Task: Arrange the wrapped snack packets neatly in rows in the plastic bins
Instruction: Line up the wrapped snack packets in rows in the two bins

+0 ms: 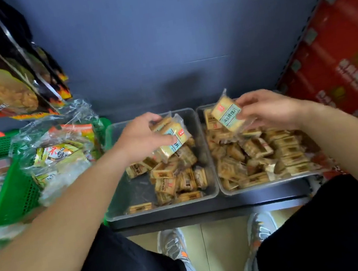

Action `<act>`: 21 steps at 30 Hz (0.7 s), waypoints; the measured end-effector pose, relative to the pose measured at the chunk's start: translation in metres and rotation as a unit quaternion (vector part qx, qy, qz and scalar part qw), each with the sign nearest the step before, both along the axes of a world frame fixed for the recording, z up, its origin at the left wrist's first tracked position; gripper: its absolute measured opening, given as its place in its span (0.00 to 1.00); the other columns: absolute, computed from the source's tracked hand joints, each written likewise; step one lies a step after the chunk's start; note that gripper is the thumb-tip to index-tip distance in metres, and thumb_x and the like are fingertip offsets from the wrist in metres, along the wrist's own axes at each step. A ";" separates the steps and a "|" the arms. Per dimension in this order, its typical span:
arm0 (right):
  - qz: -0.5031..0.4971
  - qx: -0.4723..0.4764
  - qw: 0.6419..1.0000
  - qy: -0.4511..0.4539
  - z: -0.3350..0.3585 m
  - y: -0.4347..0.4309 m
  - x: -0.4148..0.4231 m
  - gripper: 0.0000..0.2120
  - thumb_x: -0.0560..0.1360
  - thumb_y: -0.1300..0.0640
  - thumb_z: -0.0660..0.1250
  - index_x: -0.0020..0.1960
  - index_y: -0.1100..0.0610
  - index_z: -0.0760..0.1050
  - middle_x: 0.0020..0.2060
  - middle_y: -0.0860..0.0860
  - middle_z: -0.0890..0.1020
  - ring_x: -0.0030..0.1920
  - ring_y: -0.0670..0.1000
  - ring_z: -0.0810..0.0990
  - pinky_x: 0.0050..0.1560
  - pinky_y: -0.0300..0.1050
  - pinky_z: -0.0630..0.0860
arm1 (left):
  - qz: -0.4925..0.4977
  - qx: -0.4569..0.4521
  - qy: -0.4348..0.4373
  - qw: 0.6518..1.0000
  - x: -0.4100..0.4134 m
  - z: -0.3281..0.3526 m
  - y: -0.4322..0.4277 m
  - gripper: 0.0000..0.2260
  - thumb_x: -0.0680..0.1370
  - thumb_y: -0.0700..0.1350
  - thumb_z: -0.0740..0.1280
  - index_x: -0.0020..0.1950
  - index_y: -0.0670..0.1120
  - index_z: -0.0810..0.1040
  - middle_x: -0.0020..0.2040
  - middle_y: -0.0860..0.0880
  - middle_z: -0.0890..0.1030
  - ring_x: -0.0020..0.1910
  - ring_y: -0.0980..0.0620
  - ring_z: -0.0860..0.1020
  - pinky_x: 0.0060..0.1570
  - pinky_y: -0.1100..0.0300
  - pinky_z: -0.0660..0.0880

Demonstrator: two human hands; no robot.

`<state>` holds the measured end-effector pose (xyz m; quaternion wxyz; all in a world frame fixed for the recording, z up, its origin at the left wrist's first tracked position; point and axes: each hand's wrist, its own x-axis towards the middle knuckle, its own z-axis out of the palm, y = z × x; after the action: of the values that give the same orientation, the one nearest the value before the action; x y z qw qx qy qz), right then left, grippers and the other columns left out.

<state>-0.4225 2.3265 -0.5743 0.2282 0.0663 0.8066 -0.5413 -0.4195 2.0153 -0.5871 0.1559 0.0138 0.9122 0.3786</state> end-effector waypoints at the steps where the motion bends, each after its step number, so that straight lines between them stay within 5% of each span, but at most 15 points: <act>1: -0.031 0.002 1.000 -0.001 0.001 0.014 0.003 0.08 0.79 0.66 0.66 0.55 0.57 0.78 0.52 0.57 0.85 0.51 0.54 0.84 0.55 0.50 0.81 | -0.003 0.013 -0.001 1.000 0.002 0.000 0.013 0.34 0.64 0.58 0.81 0.67 0.53 0.76 0.59 0.55 0.81 0.56 0.53 0.81 0.54 0.54 0.79; 3: -0.080 0.020 0.997 -0.001 0.002 0.043 0.010 0.06 0.79 0.64 0.65 0.55 0.57 0.78 0.51 0.57 0.85 0.50 0.53 0.84 0.51 0.49 0.81 | -0.011 0.026 0.002 1.000 0.005 -0.001 0.038 0.37 0.59 0.63 0.78 0.66 0.54 0.76 0.57 0.55 0.82 0.55 0.52 0.81 0.56 0.50 0.79; 6: -0.135 0.049 0.990 -0.001 -0.003 0.080 0.026 0.06 0.80 0.59 0.66 0.56 0.56 0.78 0.49 0.55 0.85 0.47 0.49 0.83 0.45 0.45 0.79 | -0.046 0.001 0.005 0.999 0.005 -0.006 0.074 0.33 0.66 0.59 0.79 0.69 0.53 0.75 0.60 0.54 0.80 0.57 0.52 0.79 0.53 0.56 0.74; 11: -0.179 0.096 0.979 -0.007 -0.015 0.126 0.041 0.02 0.80 0.58 0.68 0.51 0.52 0.77 0.48 0.54 0.85 0.51 0.53 0.82 0.55 0.53 0.78 | -0.081 -0.026 -0.003 0.996 -0.006 -0.011 0.115 0.32 0.69 0.57 0.79 0.71 0.53 0.74 0.62 0.55 0.78 0.59 0.53 0.77 0.55 0.57 0.72; 15: -0.146 0.098 0.984 -0.039 -0.031 0.148 0.039 0.23 0.78 0.65 0.69 0.69 0.52 0.69 0.54 0.57 0.83 0.52 0.57 0.84 0.57 0.59 0.81 | -0.079 -0.040 -0.017 0.996 -0.026 -0.017 0.129 0.31 0.70 0.54 0.80 0.70 0.52 0.74 0.61 0.53 0.78 0.59 0.51 0.77 0.53 0.57 0.69; 18: -0.101 0.090 0.989 -0.058 -0.038 0.147 0.027 0.29 0.77 0.70 0.67 0.70 0.46 0.66 0.52 0.54 0.79 0.47 0.54 0.83 0.43 0.49 0.84 | -0.078 -0.028 -0.024 0.996 -0.041 -0.023 0.137 0.28 0.70 0.53 0.80 0.68 0.52 0.76 0.59 0.54 0.79 0.58 0.52 0.77 0.54 0.58 0.69; 21: -0.082 0.086 0.991 -0.060 -0.051 0.142 0.010 0.28 0.77 0.71 0.67 0.68 0.45 0.67 0.50 0.51 0.79 0.45 0.50 0.82 0.41 0.46 0.83 | -0.088 -0.013 -0.034 0.995 -0.050 -0.031 0.145 0.30 0.70 0.52 0.80 0.69 0.52 0.75 0.60 0.53 0.79 0.60 0.51 0.77 0.56 0.57 0.69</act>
<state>-0.4129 2.4686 -0.6257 0.2245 0.1844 0.8269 -0.4815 -0.4698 2.1600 -0.6184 0.2198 0.0792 0.9065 0.3516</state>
